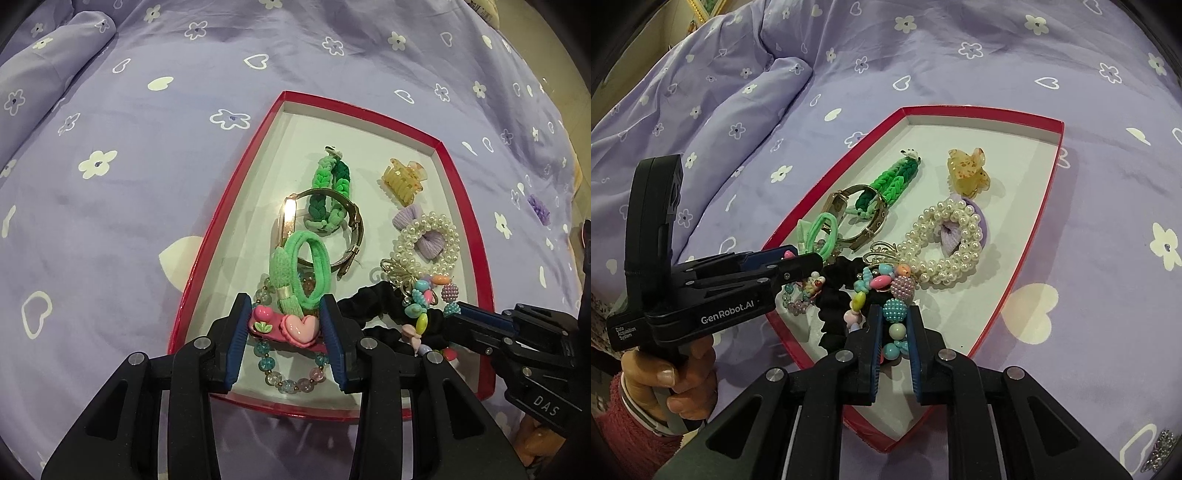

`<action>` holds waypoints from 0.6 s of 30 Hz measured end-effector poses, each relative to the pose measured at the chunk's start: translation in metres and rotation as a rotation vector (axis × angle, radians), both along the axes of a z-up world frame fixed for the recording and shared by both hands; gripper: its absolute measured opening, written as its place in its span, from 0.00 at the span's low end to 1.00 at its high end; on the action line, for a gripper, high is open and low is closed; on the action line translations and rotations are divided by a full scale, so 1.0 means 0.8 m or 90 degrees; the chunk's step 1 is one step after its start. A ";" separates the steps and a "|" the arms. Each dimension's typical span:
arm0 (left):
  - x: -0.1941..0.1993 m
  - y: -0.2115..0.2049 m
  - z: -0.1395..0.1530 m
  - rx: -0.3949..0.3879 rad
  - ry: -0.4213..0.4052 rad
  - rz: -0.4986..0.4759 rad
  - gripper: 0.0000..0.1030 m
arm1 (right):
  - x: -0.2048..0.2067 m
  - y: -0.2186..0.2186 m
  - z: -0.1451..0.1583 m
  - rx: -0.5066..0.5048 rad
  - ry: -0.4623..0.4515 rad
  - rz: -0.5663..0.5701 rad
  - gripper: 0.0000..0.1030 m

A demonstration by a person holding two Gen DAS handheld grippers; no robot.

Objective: Organize jewelry
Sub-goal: 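Carry heart clip and beaded bracelet into the tray and open both tools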

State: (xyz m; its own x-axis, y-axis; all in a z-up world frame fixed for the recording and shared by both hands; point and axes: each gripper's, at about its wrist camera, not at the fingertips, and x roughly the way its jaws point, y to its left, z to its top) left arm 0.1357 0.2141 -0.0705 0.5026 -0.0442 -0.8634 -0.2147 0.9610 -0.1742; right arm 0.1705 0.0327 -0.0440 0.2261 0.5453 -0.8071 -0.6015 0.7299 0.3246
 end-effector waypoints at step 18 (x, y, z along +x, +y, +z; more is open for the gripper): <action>0.001 -0.003 -0.004 0.002 0.017 0.007 0.49 | 0.005 0.000 0.002 0.000 -0.009 -0.004 0.28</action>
State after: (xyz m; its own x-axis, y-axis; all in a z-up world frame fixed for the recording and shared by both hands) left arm 0.1368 0.2114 -0.0741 0.4801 -0.0363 -0.8765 -0.2297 0.9591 -0.1656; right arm 0.1742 0.0326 -0.0420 0.2409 0.5442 -0.8036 -0.6013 0.7336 0.3166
